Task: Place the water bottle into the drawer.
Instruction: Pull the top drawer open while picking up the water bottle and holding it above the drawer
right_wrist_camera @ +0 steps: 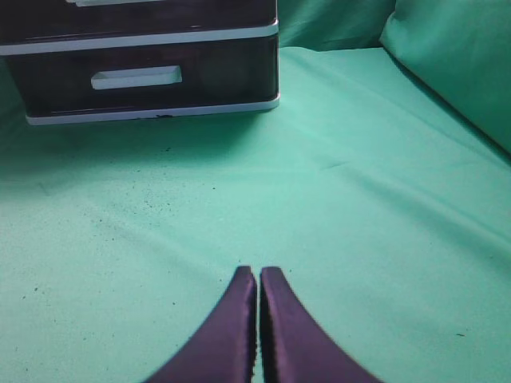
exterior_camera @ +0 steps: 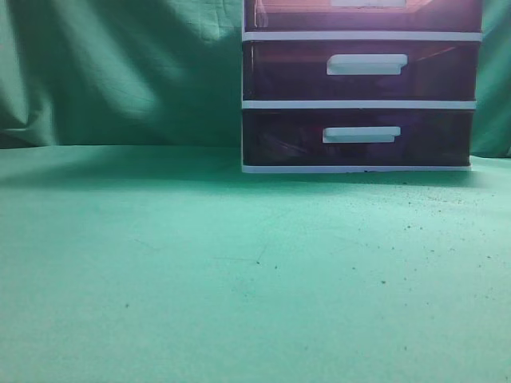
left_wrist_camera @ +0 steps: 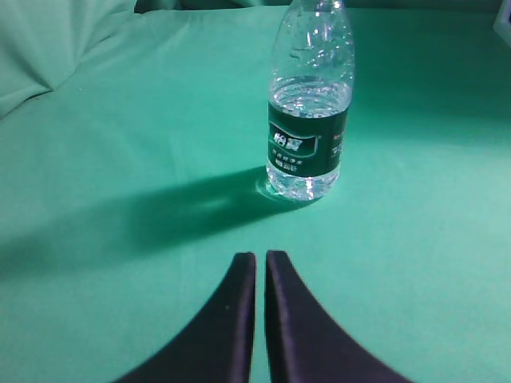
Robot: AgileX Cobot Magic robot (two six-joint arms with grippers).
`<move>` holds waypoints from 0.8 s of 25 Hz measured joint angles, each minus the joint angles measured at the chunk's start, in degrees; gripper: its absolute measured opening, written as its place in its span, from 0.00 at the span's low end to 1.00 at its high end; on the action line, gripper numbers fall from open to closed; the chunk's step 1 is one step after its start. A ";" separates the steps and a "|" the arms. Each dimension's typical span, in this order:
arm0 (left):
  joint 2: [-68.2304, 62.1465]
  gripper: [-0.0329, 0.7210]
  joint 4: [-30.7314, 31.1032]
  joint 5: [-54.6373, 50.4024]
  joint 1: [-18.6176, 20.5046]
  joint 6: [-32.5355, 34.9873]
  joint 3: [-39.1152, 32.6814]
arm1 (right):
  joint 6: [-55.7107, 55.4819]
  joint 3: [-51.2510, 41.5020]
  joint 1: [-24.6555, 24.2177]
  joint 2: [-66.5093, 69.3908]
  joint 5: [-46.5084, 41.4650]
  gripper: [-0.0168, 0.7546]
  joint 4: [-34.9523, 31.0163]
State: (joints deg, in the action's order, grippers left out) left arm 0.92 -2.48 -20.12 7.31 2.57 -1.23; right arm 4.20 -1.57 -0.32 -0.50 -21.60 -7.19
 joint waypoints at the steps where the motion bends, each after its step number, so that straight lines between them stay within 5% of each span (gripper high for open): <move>1: 0.00 0.04 0.00 0.00 0.00 0.00 0.00 | 0.00 0.00 0.00 0.00 0.00 0.02 0.00; 20: 0.00 0.04 1.81 1.93 0.00 0.62 -0.10 | 0.00 0.00 0.00 0.00 0.00 0.02 0.00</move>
State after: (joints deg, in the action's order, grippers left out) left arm 0.92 -0.67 -18.19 7.31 3.19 -1.32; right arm 4.20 -1.57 -0.32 -0.50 -21.60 -7.19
